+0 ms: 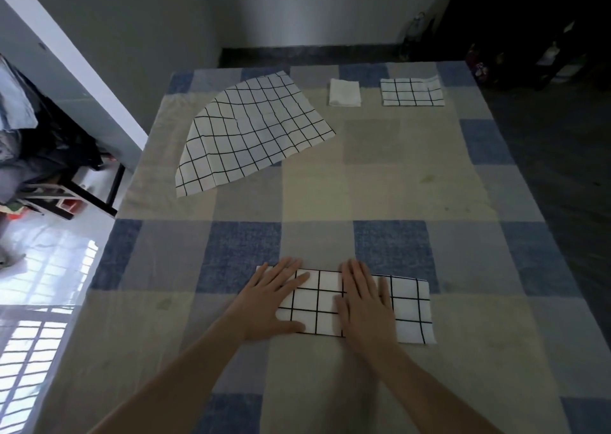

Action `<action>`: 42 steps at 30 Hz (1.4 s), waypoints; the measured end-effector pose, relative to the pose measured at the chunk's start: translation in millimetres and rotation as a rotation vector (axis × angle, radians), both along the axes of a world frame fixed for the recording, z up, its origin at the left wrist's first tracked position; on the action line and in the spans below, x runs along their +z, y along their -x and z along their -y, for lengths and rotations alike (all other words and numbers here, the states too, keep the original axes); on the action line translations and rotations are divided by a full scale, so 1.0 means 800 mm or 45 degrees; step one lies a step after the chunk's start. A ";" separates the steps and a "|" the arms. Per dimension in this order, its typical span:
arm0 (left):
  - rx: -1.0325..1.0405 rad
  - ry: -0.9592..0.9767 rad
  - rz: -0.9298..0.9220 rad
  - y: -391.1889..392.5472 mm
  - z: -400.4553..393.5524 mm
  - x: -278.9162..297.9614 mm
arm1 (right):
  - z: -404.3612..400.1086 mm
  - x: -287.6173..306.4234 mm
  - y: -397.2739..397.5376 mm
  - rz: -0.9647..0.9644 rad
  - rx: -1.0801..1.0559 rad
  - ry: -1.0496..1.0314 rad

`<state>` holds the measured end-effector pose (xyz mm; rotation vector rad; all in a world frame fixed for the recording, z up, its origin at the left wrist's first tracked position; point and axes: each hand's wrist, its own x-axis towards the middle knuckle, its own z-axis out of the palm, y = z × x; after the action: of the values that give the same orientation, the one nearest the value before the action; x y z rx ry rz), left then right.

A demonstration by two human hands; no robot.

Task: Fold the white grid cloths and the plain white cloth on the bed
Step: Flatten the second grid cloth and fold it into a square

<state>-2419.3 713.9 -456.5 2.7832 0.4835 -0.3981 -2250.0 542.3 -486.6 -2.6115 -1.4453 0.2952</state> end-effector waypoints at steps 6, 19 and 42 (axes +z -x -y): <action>-0.005 0.026 -0.035 -0.001 -0.001 0.004 | 0.060 0.000 -0.055 0.031 -0.156 0.011; 0.003 0.050 -0.020 -0.001 -0.003 -0.001 | 0.063 0.004 -0.056 0.043 -0.168 0.053; 0.034 -0.085 -0.361 -0.028 0.013 0.023 | 0.010 0.083 -0.105 -0.193 -0.133 0.304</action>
<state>-2397.0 703.7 -437.9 2.7922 0.6062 -0.7906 -2165.8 534.0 -420.2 -2.7644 -1.2909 0.6758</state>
